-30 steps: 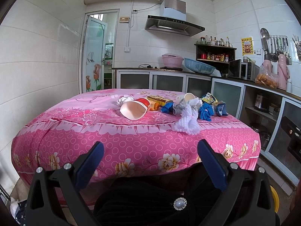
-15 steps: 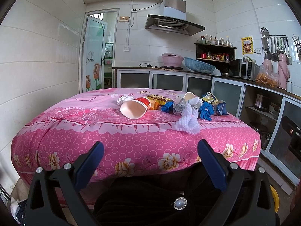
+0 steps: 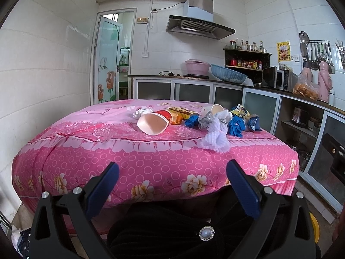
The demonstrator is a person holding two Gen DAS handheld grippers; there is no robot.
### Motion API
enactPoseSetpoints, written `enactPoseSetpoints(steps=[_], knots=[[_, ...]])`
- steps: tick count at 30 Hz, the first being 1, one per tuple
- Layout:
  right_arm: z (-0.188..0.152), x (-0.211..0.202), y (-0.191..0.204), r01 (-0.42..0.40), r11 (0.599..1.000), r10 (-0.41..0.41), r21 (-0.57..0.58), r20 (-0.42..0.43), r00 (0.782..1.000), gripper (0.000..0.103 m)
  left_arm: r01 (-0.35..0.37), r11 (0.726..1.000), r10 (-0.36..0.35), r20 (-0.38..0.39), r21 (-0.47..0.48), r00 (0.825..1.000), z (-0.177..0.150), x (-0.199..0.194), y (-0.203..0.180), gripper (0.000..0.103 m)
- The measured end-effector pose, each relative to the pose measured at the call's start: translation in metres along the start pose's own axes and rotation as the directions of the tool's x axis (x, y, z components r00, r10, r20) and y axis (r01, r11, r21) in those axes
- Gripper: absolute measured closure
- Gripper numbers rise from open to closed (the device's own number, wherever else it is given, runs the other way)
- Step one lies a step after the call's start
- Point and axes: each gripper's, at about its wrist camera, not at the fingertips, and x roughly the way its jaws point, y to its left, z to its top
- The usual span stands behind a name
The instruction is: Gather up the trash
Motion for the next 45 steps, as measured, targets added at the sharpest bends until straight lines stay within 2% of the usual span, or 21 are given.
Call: enactPoseSetpoints(steps=[20,27,31,36,38,40,41,43,44,45], knots=[[0.003,-0.003,-0.004,0.011,1.0,-0.011,0.016,0.007,1.0,0.008,-0.004,1.0,0.004,-0.003,-0.001,1.0,0.0,0.001,0.001,0.007],[0.009,-0.004,-0.017,0.011,0.997,-0.012,0.071,0.005,1.0,0.008,-0.009,1.0,0.008,-0.017,-0.018,1.0,0.0,0.003,0.006,0.007],[0.012,0.01,-0.025,0.044,0.995,-0.039,0.095,-0.05,0.998,0.008,0.008,1.0,-0.01,-0.057,-0.026,0.998,-0.001,0.012,0.007,0.007],[0.02,0.038,-0.035,0.074,0.993,-0.063,0.094,-0.112,0.992,0.008,0.082,0.996,-0.086,-0.097,-0.045,0.992,0.002,0.024,0.008,0.007],[0.026,0.05,-0.035,0.051,0.997,-0.043,0.061,-0.116,0.992,0.008,0.115,0.992,-0.12,-0.122,-0.05,0.985,0.008,0.033,0.011,0.007],[0.038,0.069,-0.033,-0.025,0.999,0.028,0.023,-0.14,0.99,0.008,0.146,0.988,-0.151,-0.151,-0.044,0.977,0.018,0.045,0.015,0.007],[0.043,0.082,-0.03,-0.082,0.997,0.083,0.013,-0.174,0.981,0.008,0.152,0.987,-0.158,-0.169,-0.047,0.973,0.027,0.054,0.02,0.007],[0.048,0.106,-0.027,-0.178,0.984,0.177,0.018,-0.26,0.949,0.008,0.15,0.987,-0.159,-0.179,-0.06,0.971,0.042,0.068,0.031,0.007],[0.051,0.126,-0.024,-0.244,0.969,0.243,0.039,-0.335,0.91,0.008,0.148,0.987,-0.158,-0.19,-0.065,0.969,0.052,0.077,0.038,0.007],[0.053,0.142,-0.025,-0.288,0.954,0.296,0.077,-0.376,0.878,0.008,0.126,0.99,-0.135,-0.214,-0.056,0.967,0.062,0.089,0.043,0.007]])
